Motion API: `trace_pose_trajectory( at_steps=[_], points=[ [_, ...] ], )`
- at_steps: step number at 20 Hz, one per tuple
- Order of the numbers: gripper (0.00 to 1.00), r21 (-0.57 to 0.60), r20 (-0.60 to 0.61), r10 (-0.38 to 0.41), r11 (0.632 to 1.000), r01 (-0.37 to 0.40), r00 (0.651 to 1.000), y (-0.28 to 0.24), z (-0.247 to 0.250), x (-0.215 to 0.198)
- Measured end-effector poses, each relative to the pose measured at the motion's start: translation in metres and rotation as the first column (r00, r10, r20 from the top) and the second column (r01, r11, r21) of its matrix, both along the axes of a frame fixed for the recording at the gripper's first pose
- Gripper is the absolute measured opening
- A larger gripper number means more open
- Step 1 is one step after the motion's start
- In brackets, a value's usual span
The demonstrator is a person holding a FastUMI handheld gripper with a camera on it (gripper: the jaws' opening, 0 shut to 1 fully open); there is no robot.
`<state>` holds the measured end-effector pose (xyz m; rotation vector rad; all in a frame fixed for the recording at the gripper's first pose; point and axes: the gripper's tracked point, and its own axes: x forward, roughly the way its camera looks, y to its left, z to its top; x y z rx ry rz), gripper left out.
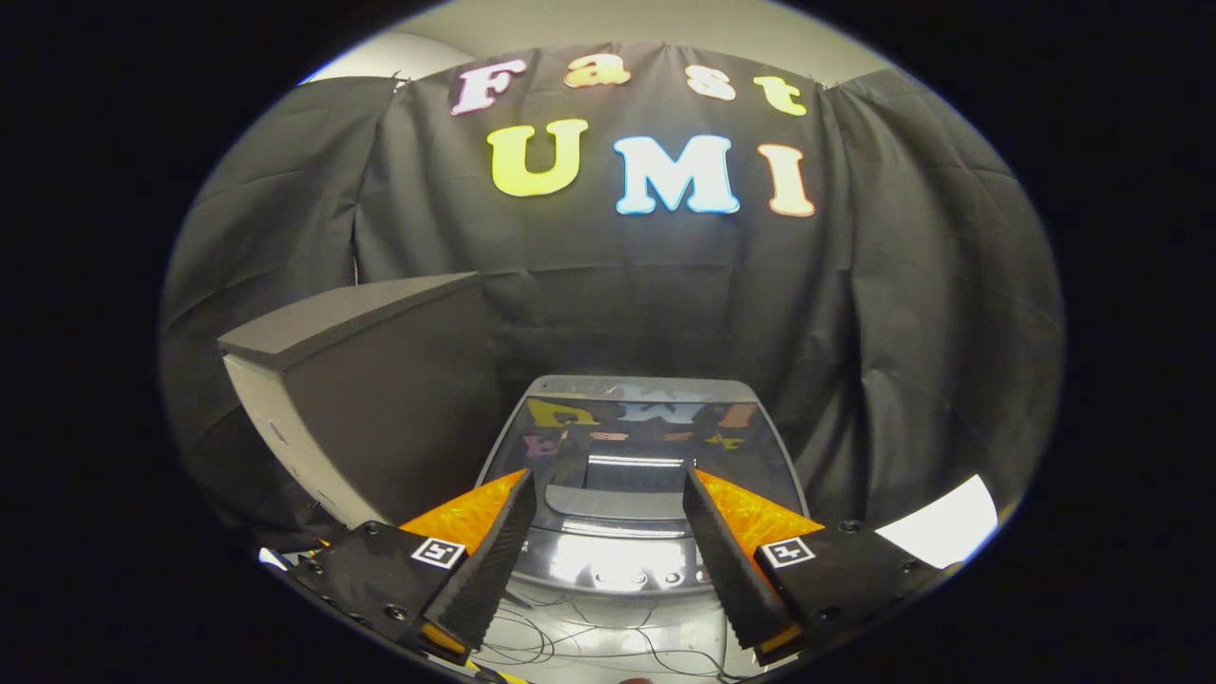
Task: Put the clothes into the washing machine and then close the washing machine lid.
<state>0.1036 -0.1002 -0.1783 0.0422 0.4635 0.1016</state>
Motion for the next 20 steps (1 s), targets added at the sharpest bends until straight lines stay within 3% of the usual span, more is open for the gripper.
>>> trace_pose_trajectory(
  at_steps=[9, 11, 13, 20],
  points=[
    [0.96, 0.165, 0.196, -0.072, 0.986, 0.04, 0.978, 0.016, 0.086, -0.088],
    [0.96, 0.16, 0.262, -0.062, 0.987, 0.02, 0.963, 0.026, 0.1, -0.094],
    [0.97, 0.127, 0.237, -0.027, 0.992, -0.003, 0.971, 0.035, 0.084, -0.096],
    [0.97, 0.064, 0.288, -0.015, 0.998, -0.004, 0.957, 0.041, 0.105, -0.094]
  ],
)
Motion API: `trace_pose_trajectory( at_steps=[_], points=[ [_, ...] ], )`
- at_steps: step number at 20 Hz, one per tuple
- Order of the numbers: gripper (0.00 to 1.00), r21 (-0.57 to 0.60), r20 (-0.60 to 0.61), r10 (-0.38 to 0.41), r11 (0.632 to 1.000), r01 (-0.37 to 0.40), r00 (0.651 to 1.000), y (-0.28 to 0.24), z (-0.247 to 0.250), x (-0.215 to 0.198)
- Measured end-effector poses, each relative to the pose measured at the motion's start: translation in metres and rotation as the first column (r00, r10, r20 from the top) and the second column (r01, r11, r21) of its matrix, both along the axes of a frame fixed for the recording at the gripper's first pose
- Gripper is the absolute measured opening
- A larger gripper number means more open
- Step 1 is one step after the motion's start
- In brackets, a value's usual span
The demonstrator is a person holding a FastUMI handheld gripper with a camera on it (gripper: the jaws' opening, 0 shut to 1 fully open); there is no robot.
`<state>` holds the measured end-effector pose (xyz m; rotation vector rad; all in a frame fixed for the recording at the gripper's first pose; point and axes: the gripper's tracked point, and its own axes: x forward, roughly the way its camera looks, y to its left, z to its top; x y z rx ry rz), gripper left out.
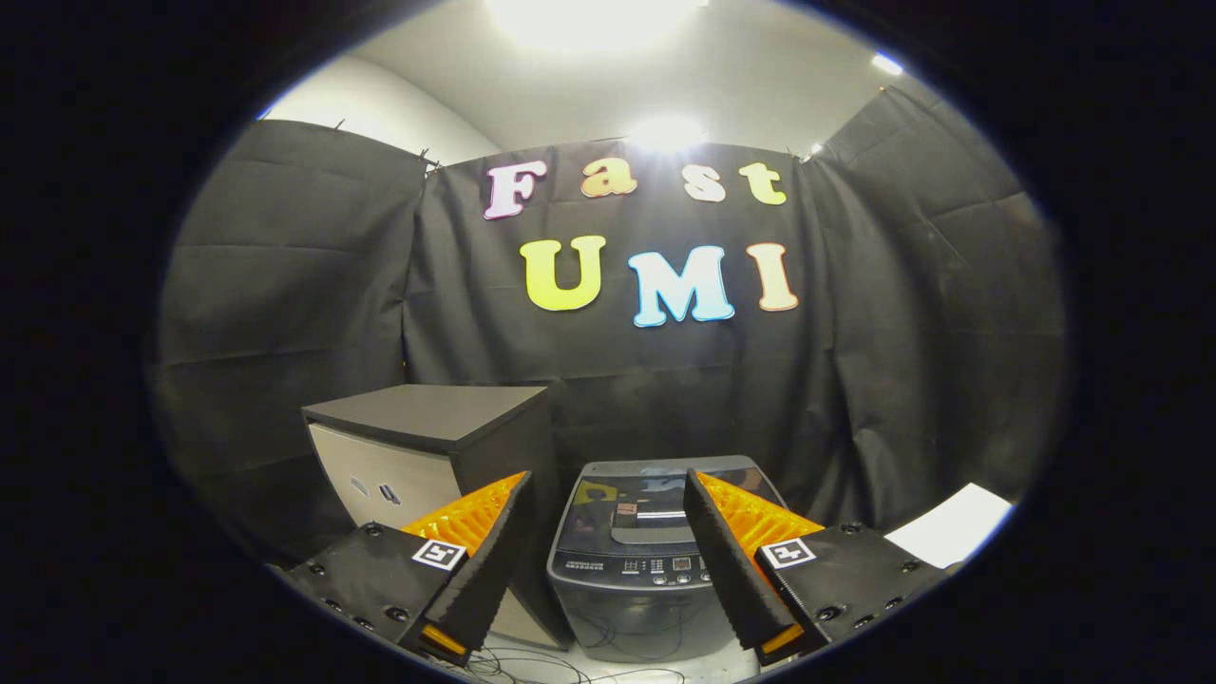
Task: Put the clothes into the washing machine and then close the washing machine lid.
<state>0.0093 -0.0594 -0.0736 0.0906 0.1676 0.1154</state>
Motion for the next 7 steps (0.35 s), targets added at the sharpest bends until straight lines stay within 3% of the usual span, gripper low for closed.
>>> trace_pose_trajectory(
  at_steps=[7],
  points=[
    [0.97, -0.011, 0.026, 0.024, 1.0, -0.023, 0.999, 0.009, 0.019, 0.002]
  ],
)
